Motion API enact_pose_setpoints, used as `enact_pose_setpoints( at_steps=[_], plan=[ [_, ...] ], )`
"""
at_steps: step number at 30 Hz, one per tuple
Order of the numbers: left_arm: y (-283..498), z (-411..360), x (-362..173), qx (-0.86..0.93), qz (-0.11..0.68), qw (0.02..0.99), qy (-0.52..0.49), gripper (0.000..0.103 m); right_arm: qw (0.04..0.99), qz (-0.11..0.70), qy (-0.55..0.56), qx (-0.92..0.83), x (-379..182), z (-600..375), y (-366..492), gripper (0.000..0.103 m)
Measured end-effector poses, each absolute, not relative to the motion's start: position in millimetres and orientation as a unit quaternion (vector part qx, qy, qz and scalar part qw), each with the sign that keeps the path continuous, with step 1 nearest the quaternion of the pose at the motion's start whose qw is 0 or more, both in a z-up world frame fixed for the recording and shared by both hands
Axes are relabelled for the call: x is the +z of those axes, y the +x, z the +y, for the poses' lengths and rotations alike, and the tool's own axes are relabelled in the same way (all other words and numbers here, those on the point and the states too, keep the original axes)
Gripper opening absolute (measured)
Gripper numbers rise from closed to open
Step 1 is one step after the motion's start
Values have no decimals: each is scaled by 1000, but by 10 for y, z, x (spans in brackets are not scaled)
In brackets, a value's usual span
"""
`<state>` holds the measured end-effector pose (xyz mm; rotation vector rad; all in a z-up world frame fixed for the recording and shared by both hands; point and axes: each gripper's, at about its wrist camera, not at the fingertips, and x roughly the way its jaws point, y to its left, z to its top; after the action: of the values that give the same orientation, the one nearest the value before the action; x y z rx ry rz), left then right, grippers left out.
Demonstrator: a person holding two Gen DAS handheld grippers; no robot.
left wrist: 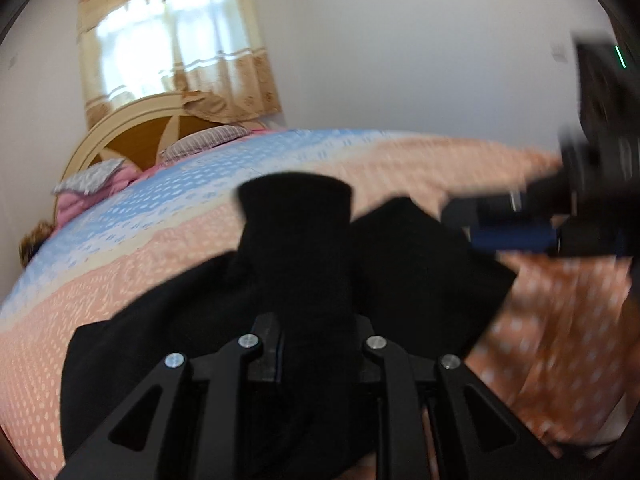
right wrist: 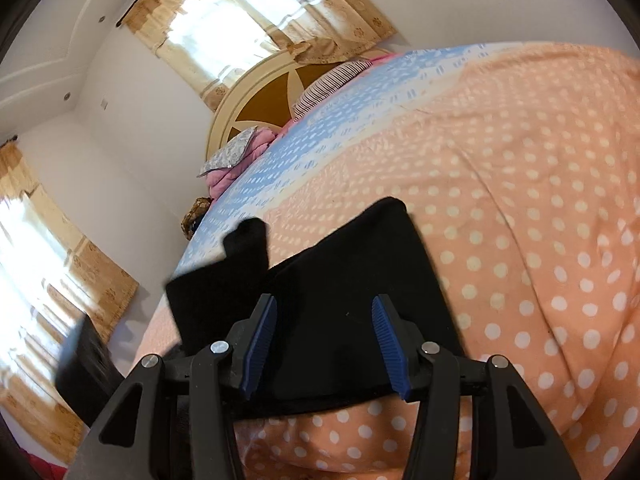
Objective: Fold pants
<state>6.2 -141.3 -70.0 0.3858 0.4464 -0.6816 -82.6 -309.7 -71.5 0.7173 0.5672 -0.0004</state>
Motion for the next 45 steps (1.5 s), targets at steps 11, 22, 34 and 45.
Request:
enact_pose_setpoints(
  at_steps=[11,22,34,45],
  plan=[
    [-93,-843,-327,-355,232,893,151,89,856,250,439,113,-571,-3258,-559,73],
    [121,-308,-183,-239,240,936,93,89,879,348,322,48,-774,-2700,-4,73],
    [404,-135,-328,-215,289,932,38,89,911,361,197,8,-804,-2414,-127,35],
    [466,-57,-284,-198,294,935,6,89,955,285,82,22,-275,-2309,-463,20]
  ],
)
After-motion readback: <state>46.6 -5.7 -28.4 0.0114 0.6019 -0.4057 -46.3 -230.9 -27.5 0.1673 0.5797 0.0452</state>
